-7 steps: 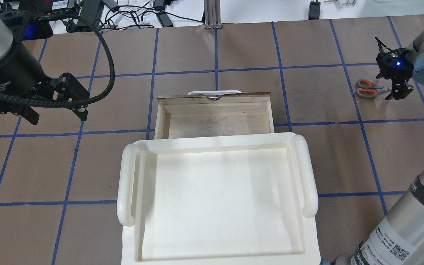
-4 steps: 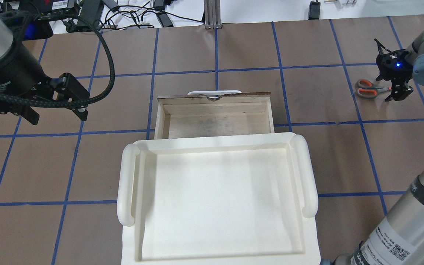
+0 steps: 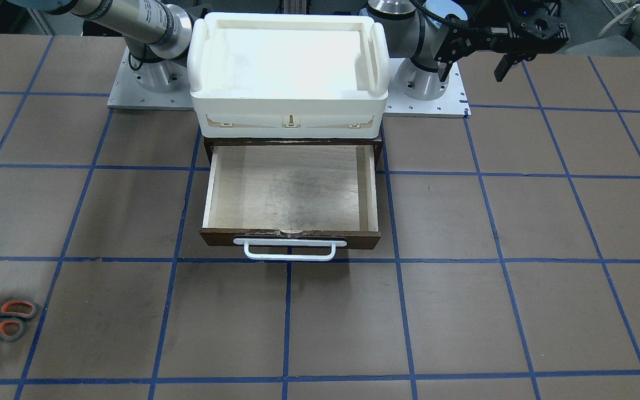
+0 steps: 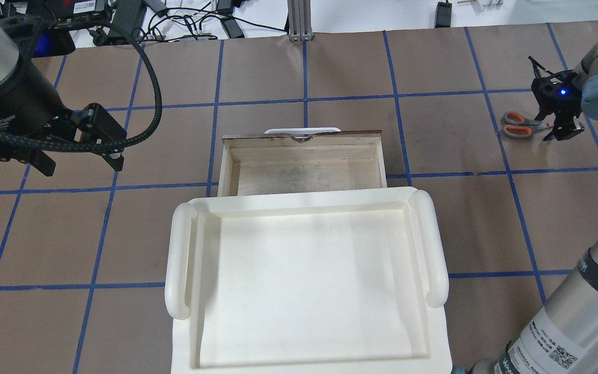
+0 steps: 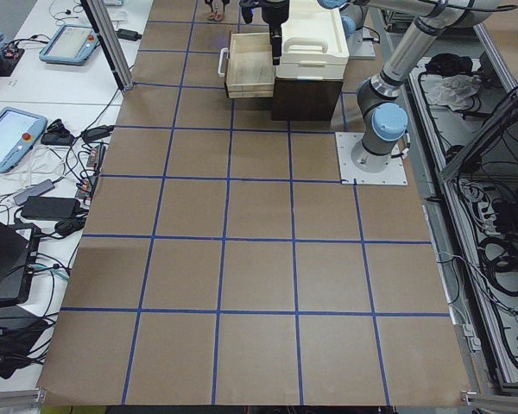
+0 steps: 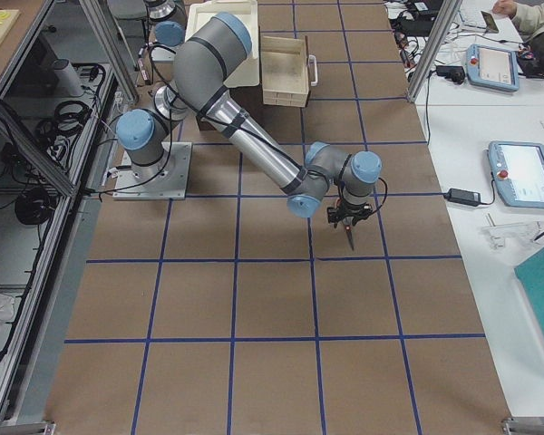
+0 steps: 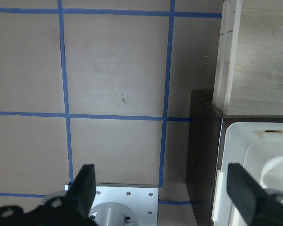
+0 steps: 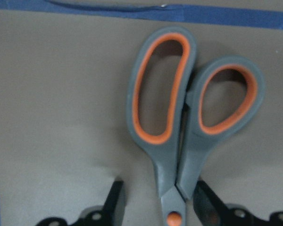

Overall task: Put scissors in drawer and close it
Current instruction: 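Lower the right gripper onto the scissors and close on the blades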

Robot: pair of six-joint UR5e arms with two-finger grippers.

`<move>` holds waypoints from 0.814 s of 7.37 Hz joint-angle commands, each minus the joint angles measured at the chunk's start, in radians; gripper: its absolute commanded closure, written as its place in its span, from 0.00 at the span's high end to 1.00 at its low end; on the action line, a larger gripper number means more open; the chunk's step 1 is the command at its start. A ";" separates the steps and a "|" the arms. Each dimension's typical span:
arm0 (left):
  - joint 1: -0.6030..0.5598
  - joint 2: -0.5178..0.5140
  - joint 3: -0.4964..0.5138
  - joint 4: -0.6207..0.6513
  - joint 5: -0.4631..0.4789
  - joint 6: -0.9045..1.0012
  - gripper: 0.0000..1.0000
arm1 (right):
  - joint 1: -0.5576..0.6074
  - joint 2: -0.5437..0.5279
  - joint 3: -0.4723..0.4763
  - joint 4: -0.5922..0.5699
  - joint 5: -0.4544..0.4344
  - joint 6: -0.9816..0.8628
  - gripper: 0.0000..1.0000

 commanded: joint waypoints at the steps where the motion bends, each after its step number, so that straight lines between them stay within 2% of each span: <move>1: 0.000 0.000 0.000 0.000 0.001 0.000 1.00 | 0.008 -0.024 -0.005 0.010 -0.052 -0.004 0.00; 2: 0.000 0.000 0.000 0.000 0.001 0.000 1.00 | 0.012 -0.047 -0.007 0.062 -0.048 0.000 0.00; 4: 0.000 0.000 0.000 0.000 0.001 0.000 1.00 | 0.025 -0.091 -0.010 0.076 -0.040 0.008 0.00; 6: 0.000 0.000 0.000 0.000 0.001 0.000 1.00 | 0.025 -0.178 -0.010 0.110 0.026 0.008 0.00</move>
